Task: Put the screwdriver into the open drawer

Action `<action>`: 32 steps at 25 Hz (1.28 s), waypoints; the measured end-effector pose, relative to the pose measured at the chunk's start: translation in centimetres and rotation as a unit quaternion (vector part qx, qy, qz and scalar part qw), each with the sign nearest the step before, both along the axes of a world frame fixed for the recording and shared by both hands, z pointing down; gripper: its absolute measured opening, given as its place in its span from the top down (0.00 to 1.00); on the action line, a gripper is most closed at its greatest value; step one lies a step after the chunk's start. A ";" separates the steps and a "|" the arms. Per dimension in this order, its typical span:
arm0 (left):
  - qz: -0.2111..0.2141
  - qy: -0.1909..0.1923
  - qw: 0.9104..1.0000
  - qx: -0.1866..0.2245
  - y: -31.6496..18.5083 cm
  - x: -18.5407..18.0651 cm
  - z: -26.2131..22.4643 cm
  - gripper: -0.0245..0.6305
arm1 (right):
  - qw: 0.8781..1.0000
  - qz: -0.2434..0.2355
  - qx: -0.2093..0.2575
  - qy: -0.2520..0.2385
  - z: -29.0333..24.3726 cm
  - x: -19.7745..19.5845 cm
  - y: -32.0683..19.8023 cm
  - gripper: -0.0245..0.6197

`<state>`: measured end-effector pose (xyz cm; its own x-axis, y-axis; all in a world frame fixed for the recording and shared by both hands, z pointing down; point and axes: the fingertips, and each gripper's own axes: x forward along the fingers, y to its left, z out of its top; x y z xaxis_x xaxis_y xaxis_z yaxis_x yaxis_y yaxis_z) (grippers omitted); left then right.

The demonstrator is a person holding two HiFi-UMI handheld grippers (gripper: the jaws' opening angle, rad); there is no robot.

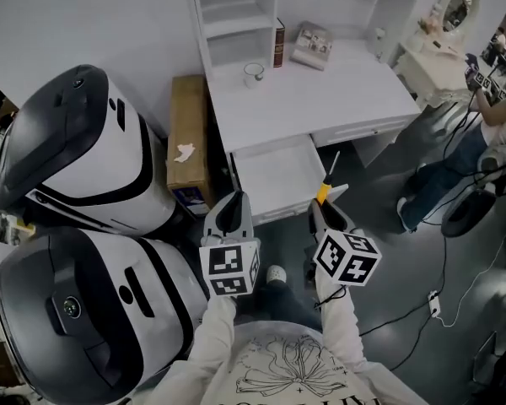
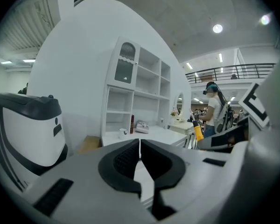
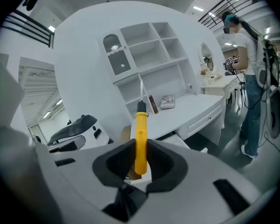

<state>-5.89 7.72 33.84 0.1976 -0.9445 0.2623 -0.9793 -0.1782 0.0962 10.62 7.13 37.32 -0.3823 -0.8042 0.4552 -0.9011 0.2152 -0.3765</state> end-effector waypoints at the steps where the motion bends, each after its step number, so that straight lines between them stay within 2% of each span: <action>1: -0.003 0.000 1.000 -0.001 -1.1 0.4 0.1 0.95 | 1.000 -0.005 0.000 0.000 0.0 0.3 -1.3 0.86; 8: -0.019 -0.006 1.000 -0.018 -6.8 2.8 1.5 0.95 | 0.999 -0.028 -0.019 -0.006 1.6 2.1 -7.8 0.86; 18: -0.027 -0.009 0.998 -0.062 -10.8 2.6 5.4 0.95 | 0.997 -0.031 -0.071 -0.018 6.3 1.5 -11.9 0.86; 26: 0.003 -0.010 0.996 -0.083 -16.4 2.0 8.5 0.95 | 0.994 0.007 -0.112 -0.020 10.4 0.4 -16.0 0.86; 32: 0.035 -0.007 0.993 -0.117 -20.4 1.4 11.8 0.95 | 0.985 0.051 -0.163 -0.033 14.6 -0.8 -18.8 0.86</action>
